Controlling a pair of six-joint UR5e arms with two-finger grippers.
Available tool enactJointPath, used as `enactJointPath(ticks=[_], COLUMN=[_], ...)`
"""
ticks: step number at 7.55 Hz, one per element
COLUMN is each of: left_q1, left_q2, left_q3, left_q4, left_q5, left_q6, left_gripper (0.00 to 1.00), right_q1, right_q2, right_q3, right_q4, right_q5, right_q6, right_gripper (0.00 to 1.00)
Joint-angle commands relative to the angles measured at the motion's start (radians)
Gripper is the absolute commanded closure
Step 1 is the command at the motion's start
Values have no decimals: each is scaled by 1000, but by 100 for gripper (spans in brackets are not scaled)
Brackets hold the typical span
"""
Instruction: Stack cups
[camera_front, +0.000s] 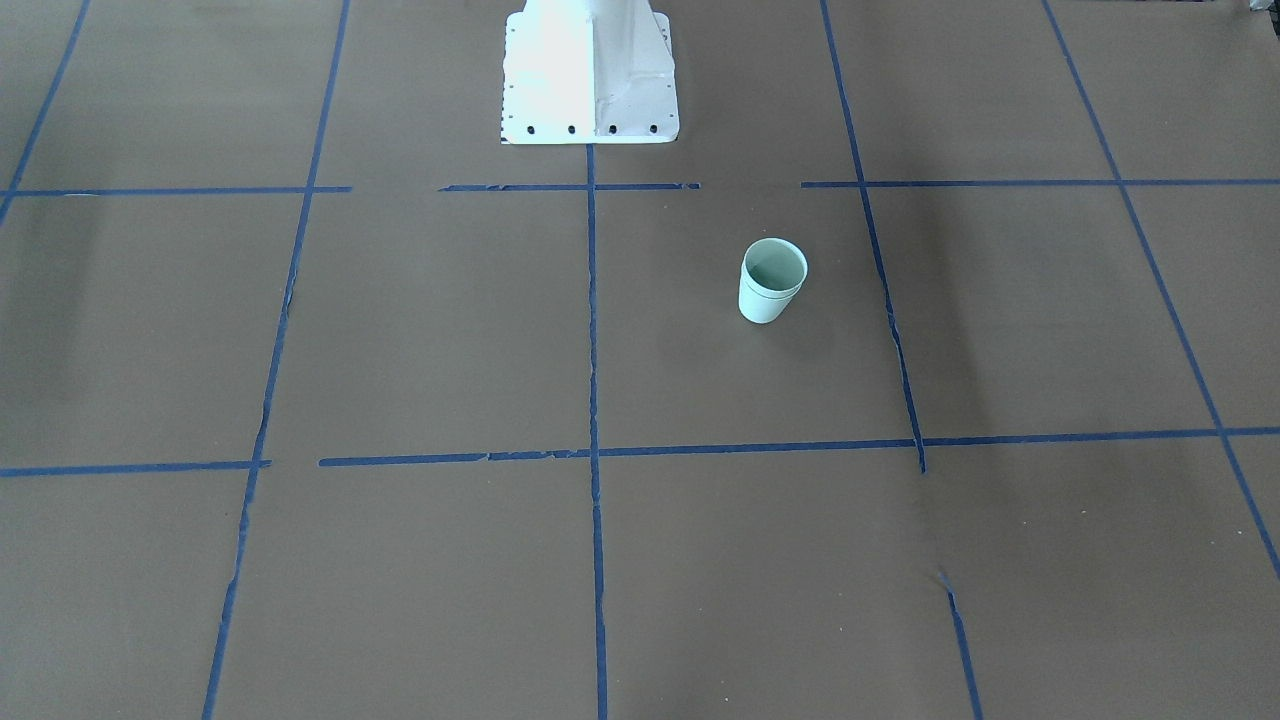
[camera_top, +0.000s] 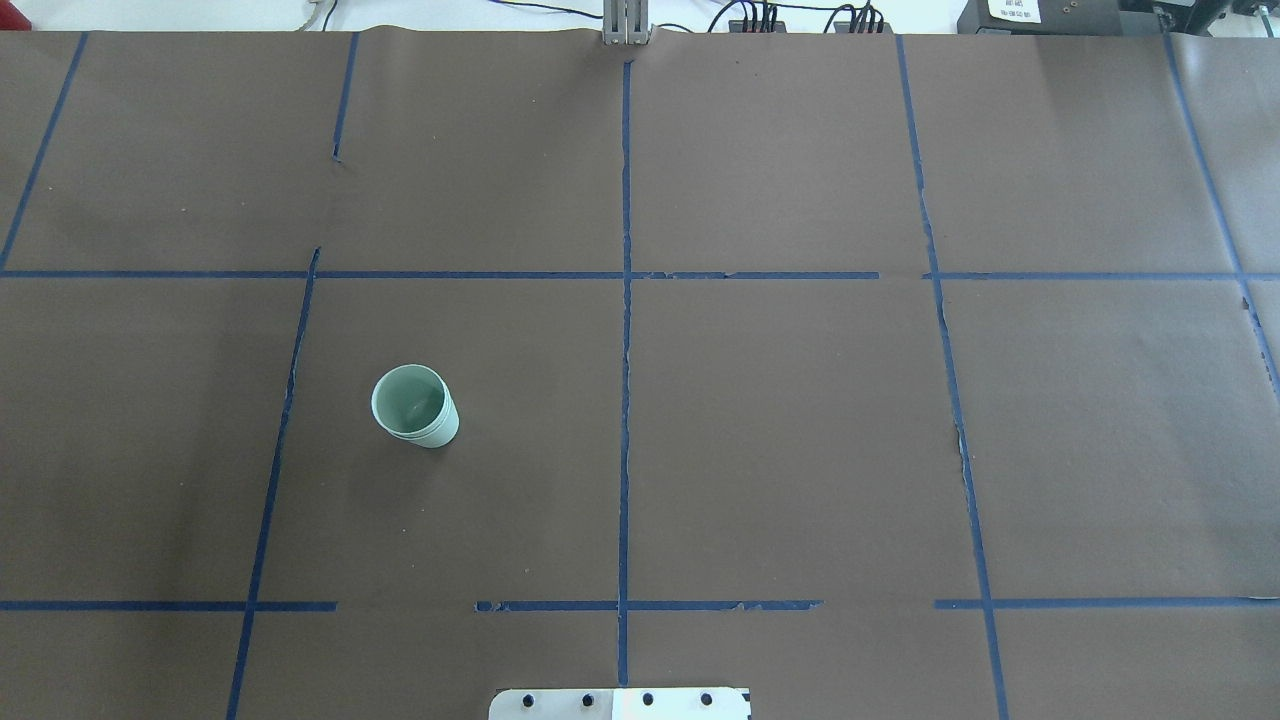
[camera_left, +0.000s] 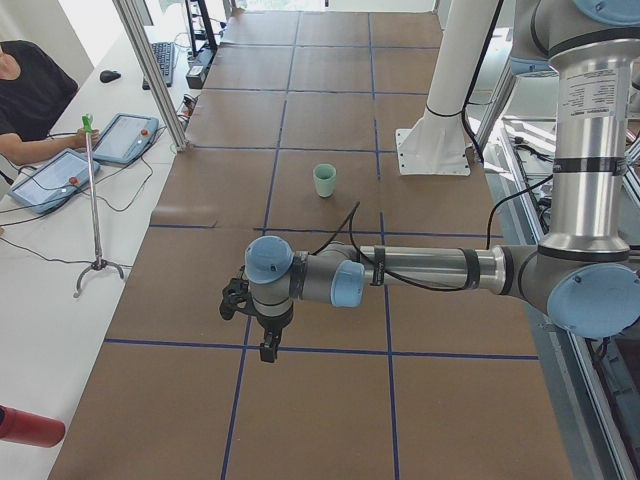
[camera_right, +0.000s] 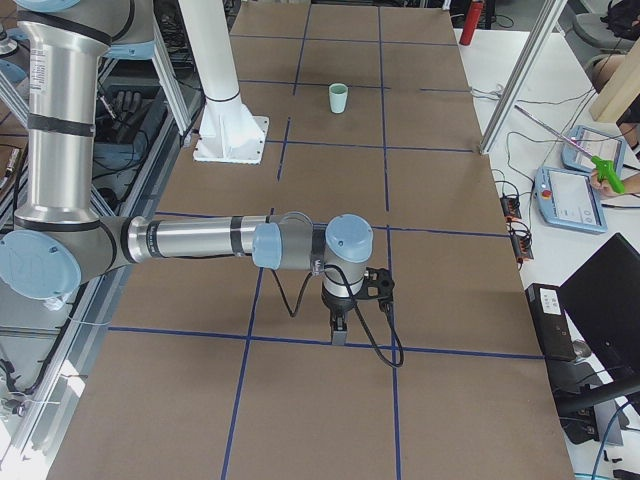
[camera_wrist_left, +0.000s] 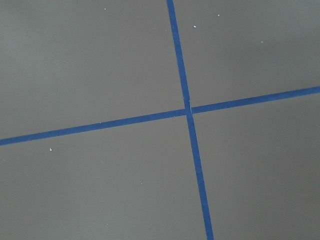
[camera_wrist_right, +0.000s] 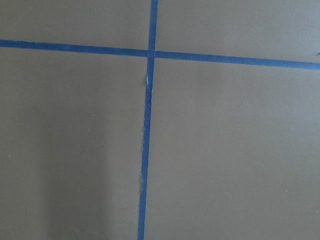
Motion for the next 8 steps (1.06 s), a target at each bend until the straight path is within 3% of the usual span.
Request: enactJointPath(ticks=[1, 8], left_q1=[-4, -44], left_q2=[26, 23], left_q3=[1, -17], left_q4=[49, 94], left_q5=[-6, -41], left_q6=[-3, -3], left_gripper=[0, 0], right_q1=[0, 0], right_q2=[0, 0], right_q3=[-1, -1], right_q4=[0, 0], right_q5=[0, 0], right_q6=[0, 0], right_gripper=[0, 0])
